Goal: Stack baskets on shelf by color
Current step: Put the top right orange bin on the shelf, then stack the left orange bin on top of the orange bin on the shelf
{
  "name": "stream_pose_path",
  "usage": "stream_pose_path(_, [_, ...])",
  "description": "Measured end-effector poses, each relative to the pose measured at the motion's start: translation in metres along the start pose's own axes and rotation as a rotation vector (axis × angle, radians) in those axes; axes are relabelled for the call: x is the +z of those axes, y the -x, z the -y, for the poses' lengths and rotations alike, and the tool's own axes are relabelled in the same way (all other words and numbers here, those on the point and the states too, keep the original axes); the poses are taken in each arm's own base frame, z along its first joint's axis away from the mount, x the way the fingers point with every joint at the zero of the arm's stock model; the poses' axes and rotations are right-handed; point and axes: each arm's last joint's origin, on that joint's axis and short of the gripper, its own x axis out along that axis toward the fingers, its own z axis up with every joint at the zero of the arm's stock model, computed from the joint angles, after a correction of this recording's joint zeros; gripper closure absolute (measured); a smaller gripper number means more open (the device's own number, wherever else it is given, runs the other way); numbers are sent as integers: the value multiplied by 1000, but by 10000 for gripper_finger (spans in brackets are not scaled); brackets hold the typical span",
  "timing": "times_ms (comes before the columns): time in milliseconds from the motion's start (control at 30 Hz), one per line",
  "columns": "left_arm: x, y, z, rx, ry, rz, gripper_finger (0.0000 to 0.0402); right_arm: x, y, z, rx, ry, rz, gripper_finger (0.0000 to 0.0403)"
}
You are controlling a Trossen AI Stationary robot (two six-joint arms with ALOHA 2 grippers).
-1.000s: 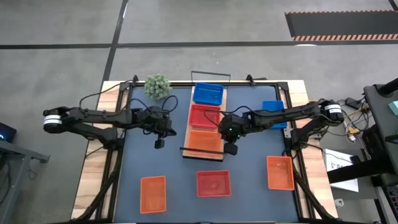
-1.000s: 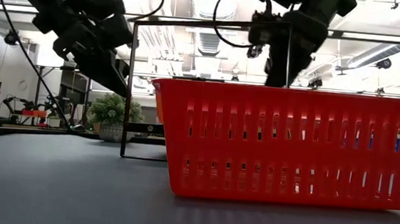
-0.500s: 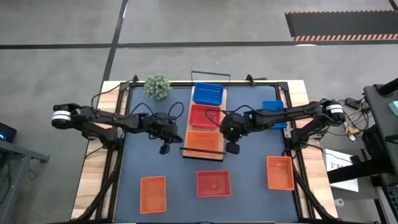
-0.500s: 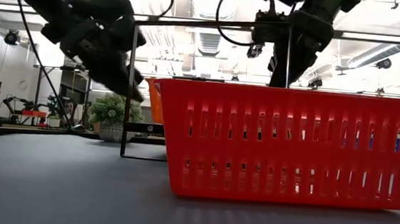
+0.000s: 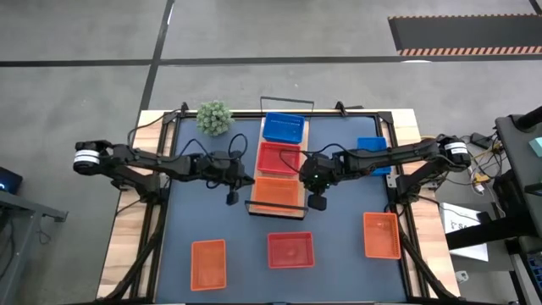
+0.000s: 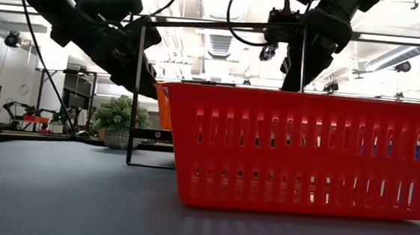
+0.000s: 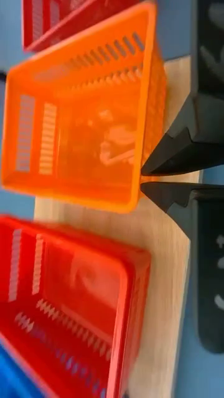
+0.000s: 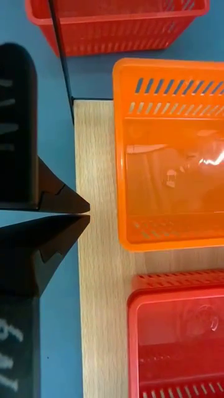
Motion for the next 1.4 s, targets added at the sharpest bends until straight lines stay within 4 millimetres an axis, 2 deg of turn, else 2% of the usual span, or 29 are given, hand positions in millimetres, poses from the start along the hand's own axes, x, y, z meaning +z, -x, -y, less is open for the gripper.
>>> stream_pose_path(200, [1, 8, 0, 15, 49, -10, 392, -4, 7, -1, -19, 2, -25, 394])
stream_pose_path(333, [3, 24, 6, -4, 170, -55, 392, -12, 24, -4, -150, 33, -31, 394])
stream_pose_path(500, [18, 58, 29, -71, 301, -65, 392, -16, 55, -7, -209, 44, 97, 394])
stream_pose_path(700, [25, 93, 65, -97, 469, -154, 392, -24, 73, -10, -295, 105, 333, 394])
stream_pose_path(867, [26, 105, 104, -205, 613, -286, 392, -25, 77, -9, -306, 163, 510, 394])
stream_pose_path(1033, [40, 106, 155, -315, 645, -397, 392, -25, 79, -9, -314, 192, 593, 394])
stream_pose_path(1233, [49, 110, 220, -320, 445, -651, 400, -25, 78, -9, -318, 209, 594, 394])
stream_pose_path(1400, [46, 95, 258, -253, 351, -793, 400, -25, 78, -9, -318, 207, 594, 394])
